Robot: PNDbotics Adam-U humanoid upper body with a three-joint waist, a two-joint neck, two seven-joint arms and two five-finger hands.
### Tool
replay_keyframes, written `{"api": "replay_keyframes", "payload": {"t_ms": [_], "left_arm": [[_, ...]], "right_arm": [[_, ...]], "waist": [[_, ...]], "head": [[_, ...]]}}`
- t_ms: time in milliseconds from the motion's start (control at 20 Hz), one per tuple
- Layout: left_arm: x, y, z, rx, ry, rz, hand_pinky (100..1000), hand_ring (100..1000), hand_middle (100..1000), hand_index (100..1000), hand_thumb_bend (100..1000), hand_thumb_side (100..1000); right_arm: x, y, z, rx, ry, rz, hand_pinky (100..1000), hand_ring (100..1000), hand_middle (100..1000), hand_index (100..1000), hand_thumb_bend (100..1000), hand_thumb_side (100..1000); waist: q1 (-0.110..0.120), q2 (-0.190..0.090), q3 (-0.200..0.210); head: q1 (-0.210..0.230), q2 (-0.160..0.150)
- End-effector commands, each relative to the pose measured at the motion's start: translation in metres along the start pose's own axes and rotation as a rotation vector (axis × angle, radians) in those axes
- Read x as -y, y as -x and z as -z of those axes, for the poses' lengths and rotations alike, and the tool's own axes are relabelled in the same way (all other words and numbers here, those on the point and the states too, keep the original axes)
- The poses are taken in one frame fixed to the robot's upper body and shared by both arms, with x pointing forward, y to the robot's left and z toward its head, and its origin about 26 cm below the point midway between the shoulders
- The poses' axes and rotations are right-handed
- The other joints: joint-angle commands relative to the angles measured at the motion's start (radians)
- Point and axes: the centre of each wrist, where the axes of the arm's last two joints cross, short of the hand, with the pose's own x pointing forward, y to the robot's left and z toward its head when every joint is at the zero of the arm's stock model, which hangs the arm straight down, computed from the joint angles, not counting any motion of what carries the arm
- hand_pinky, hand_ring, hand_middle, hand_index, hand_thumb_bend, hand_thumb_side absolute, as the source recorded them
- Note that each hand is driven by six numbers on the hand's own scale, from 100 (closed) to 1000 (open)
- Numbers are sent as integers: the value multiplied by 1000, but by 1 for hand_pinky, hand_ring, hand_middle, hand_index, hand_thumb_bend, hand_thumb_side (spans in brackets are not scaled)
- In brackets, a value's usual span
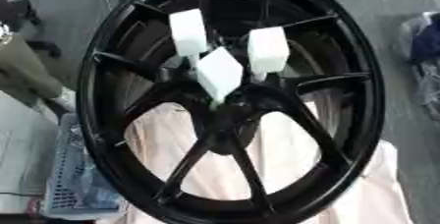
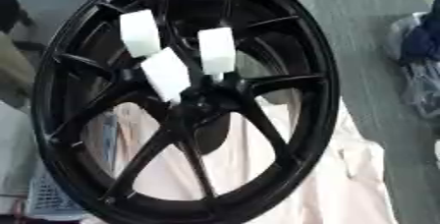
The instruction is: Pull the pin out of the wheel hub.
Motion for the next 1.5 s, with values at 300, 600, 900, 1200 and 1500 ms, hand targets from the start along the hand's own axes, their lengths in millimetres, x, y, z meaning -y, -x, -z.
{"api": "replay_keyframes", "payload": {"t_ms": [300,600,900,1200,1500], "left_arm": [[-27,-16,16,58,232,122,807,743,679,802,244,606],[-29,-17,30,69,315,92,808,730,676,801,280,646],[-23,-14,42,0,349,-7,823,734,676,820,306,694],[-23,-26,52,-73,324,-109,858,774,701,831,302,698],[-26,-38,66,-137,295,-193,883,798,709,830,345,690]], "right_arm": [[2,-8,5,32,-36,-24,776,775,805,788,100,683],[3,-8,4,28,-43,-31,776,776,805,787,100,687],[3,-7,3,23,-45,-36,776,776,805,787,100,693],[4,-7,3,20,-44,-35,776,776,805,787,100,699],[4,-7,2,15,-42,-34,776,776,804,788,100,706]], "waist": [[10,-27,-4],[19,-32,-4],[26,-34,-2],[28,-36,-1],[29,-40,0]], "head": [[-2,7],[-5,10],[-9,16],[-11,20],[-12,23]]}}
